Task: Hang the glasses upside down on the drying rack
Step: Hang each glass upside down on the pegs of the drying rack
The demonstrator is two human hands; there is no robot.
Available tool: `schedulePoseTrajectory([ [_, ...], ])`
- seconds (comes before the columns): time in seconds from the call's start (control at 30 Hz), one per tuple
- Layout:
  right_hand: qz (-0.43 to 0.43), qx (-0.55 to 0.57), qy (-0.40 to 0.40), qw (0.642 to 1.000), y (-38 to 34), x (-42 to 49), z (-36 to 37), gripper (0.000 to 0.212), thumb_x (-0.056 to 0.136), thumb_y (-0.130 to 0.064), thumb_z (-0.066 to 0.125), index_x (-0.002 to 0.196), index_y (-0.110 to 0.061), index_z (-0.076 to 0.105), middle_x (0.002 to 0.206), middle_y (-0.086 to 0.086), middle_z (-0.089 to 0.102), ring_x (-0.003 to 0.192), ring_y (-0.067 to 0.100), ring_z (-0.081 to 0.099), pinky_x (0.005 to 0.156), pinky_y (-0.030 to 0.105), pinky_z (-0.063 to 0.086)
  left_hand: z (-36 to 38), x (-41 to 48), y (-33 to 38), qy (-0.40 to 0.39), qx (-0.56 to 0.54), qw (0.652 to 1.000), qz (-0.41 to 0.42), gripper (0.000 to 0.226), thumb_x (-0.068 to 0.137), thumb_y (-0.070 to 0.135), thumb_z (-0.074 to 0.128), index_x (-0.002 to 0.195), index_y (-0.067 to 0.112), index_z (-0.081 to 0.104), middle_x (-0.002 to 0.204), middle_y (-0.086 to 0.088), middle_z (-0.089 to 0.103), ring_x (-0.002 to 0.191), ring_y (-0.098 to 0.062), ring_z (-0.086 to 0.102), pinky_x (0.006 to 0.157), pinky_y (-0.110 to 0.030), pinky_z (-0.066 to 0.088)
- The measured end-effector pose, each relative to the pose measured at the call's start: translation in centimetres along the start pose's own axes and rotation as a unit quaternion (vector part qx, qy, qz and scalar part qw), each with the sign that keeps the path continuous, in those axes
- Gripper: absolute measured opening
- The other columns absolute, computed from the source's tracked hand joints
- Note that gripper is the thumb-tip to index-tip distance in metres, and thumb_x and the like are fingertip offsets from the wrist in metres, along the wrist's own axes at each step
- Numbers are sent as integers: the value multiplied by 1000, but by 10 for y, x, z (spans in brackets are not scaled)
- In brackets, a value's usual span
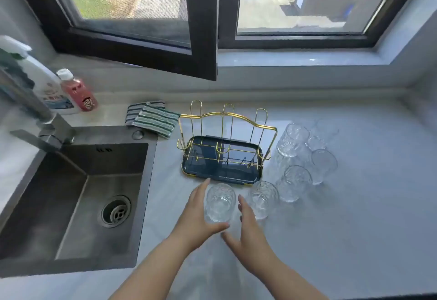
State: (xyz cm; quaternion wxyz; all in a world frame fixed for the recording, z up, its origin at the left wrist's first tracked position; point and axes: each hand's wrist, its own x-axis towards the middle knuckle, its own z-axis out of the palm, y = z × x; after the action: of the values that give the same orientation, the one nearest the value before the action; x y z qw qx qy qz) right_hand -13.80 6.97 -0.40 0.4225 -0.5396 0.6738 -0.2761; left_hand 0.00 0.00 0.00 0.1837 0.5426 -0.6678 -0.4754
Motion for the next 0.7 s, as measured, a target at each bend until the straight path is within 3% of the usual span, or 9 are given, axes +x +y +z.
schedulePoseTrajectory([
  [0.13,-29,-25,-33,999,5,14,-2,82,87,-22,58,144,-10,0,154,1,11,142,11,13,114,20,12,14,11,5,7,-2,1000,-15,104,59,29,81,138,43,16,137,18,29,127,-2,29,100,-19,28],
  [0.37,-60,3,-59,996,8,25,-10,70,88,-17,56,142,-12,11,147,-2,24,137,9,25,114,22,17,25,13,11,95,19,995,-35,80,58,24,79,126,36,39,120,17,47,111,-4,47,90,-15,33],
  [0.57,-98,25,-70,992,-5,18,-16,68,86,-23,61,137,-27,15,146,-11,22,138,3,20,115,25,20,-4,-15,21,114,-98,987,-60,62,52,24,78,102,40,45,109,16,55,100,5,53,80,-18,46],
  [0.63,-80,81,-81,990,-15,15,-23,73,81,-28,67,137,-29,21,146,-14,26,136,-2,23,113,24,23,-19,-28,25,122,-165,976,-78,58,53,24,76,100,36,45,112,12,54,101,2,55,79,-20,47],
  [0.7,-20,204,-117,972,-31,13,-31,76,75,-27,73,136,-29,28,140,-12,40,128,0,40,108,27,35,-33,-39,30,108,-271,953,-86,64,49,23,78,105,23,45,117,-2,56,104,-7,60,78,-26,49],
])
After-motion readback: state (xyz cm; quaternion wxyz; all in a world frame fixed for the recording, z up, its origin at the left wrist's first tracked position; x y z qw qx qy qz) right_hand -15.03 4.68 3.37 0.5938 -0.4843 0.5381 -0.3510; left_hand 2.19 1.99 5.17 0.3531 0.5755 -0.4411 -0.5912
